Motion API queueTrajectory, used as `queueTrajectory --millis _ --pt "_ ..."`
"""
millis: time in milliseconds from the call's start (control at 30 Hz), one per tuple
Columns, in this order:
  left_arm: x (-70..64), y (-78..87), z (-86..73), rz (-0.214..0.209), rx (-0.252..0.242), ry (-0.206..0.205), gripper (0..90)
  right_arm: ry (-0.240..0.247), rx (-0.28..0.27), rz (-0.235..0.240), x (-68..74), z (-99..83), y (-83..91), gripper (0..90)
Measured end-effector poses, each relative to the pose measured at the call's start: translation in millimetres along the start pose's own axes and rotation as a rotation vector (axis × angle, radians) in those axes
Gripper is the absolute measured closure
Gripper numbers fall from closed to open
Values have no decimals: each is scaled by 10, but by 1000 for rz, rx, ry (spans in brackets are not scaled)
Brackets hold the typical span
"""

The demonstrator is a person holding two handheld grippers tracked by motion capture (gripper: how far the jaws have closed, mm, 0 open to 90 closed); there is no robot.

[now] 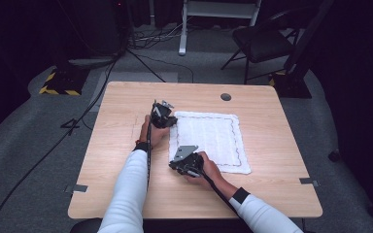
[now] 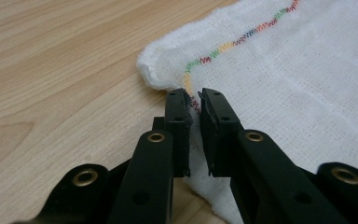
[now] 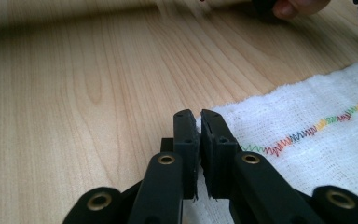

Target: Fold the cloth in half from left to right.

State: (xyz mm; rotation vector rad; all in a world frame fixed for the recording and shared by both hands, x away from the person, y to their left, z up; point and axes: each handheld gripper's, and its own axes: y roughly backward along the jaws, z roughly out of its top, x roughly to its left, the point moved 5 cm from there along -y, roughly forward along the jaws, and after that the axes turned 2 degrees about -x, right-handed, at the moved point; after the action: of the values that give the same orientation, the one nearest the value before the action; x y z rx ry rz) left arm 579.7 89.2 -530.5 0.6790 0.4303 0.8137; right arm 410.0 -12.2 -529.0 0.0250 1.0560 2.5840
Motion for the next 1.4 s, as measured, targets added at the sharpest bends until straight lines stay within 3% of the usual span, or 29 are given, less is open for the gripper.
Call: queueTrajectory --millis 300,367,533,667,733,900,1000,1400 --pt "105 232 -127 20 30 -2 846 21 -8 30 147 117 -17 864" --pt "128 306 -185 24 29 -12 851 24 -18 42 186 155 -1 865" --pt "227 455 -274 28 17 13 853 38 -24 59 263 215 11 866" --pt "275 540 -299 38 4 30 854 43 -33 52 265 269 33 867" --pt "279 591 -279 45 -2 20 853 39 -38 46 243 299 59 867" --pt "213 646 -149 51 -34 7 854 35 -58 15 171 316 193 867" --pt "152 633 -56 52 -49 1 854 7 -78 4 109 300 317 868" --pt "-150 428 244 0 -93 -14 854 -45 -106 -55 -132 66 713 869"
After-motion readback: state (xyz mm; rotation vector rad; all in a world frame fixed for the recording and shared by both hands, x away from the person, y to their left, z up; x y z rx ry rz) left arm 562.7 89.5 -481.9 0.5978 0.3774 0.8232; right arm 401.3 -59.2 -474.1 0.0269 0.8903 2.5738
